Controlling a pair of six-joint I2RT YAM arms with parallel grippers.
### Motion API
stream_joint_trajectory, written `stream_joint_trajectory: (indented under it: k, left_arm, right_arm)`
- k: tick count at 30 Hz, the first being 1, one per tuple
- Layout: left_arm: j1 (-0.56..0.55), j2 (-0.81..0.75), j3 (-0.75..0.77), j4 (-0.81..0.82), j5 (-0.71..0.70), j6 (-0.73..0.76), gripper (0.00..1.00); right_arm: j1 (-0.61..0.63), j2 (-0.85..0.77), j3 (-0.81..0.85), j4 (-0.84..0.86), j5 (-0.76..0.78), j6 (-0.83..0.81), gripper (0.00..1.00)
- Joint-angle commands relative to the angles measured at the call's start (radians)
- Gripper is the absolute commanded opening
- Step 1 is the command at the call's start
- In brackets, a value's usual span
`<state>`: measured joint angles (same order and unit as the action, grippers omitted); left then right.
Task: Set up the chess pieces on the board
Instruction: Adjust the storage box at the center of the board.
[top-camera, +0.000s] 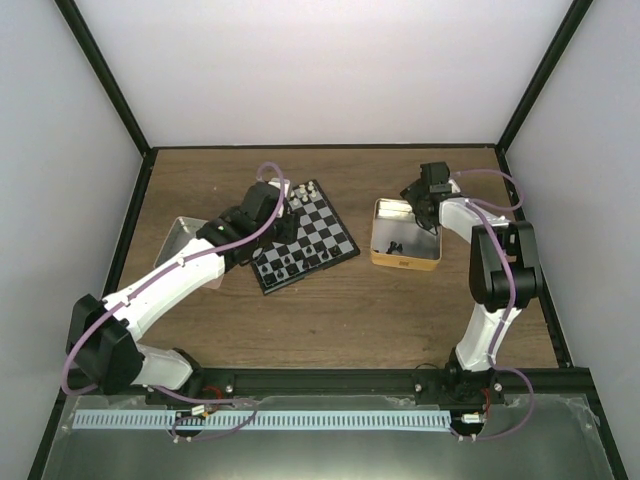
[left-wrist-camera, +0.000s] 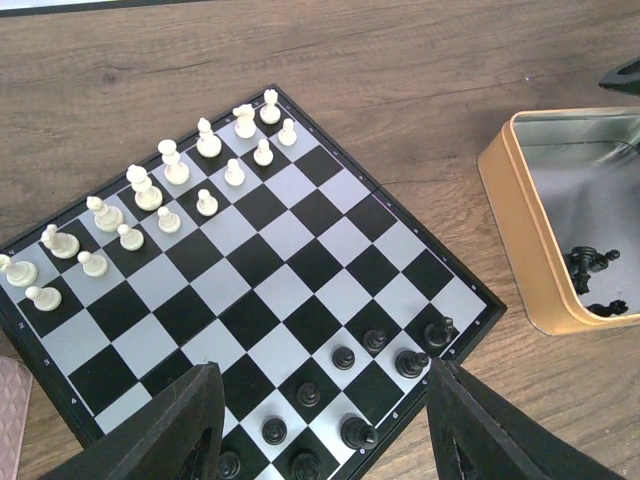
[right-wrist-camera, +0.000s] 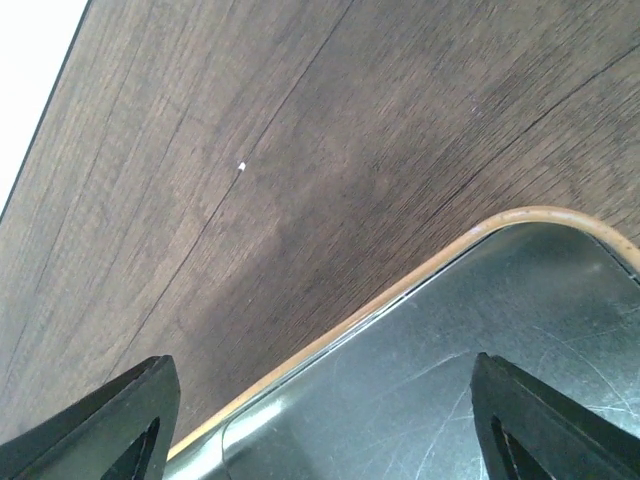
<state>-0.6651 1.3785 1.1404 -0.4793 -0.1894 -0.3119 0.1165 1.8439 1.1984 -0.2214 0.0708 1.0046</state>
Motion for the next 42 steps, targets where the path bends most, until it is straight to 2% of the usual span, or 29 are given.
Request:
stream_joint_trajectory:
  k: [1, 3, 11, 17, 24, 27, 32, 38, 42]
  left_arm:
    - [0.010, -0.001, -0.013, 0.025, 0.009, 0.008, 0.58]
    - [0.013, -0.001, -0.013, 0.026, 0.010, 0.009, 0.58]
    - [0.024, 0.006, -0.013, 0.031, 0.037, 0.008, 0.58]
    - [0.025, 0.005, -0.010, 0.024, 0.047, 0.007, 0.58]
    - [0.027, -0.023, -0.002, 0.021, 0.066, 0.006, 0.58]
    - [0.027, -0.022, -0.002, 0.022, 0.075, 0.007, 0.58]
    - [0.027, -0.015, -0.002, 0.022, 0.085, 0.008, 0.58]
    - [0.027, -0.012, -0.001, 0.024, 0.088, 0.008, 0.58]
    - [0.027, -0.008, -0.001, 0.024, 0.093, 0.008, 0.58]
  right_arm:
    - [-0.012, 0.045, 0.085, -0.066, 0.056, 0.038, 0.81]
    - [-0.018, 0.076, 0.123, -0.116, 0.069, 0.044, 0.79]
    - [-0.023, 0.114, 0.151, -0.107, 0.066, -0.029, 0.65]
    - [-0.023, 0.135, 0.169, -0.108, 0.022, -0.172, 0.45]
    - [-0.024, 0.098, 0.134, -0.093, -0.013, -0.326, 0.41]
    - [-0.020, 0.085, 0.124, -0.075, -0.092, -0.447, 0.36]
    - [-0.011, 0.069, 0.122, -0.099, -0.188, -0.571, 0.34]
    - [0.033, 0.056, 0.099, -0.142, -0.286, -0.662, 0.29]
    - [0.083, 0.049, 0.077, -0.180, -0.279, -0.697, 0.28]
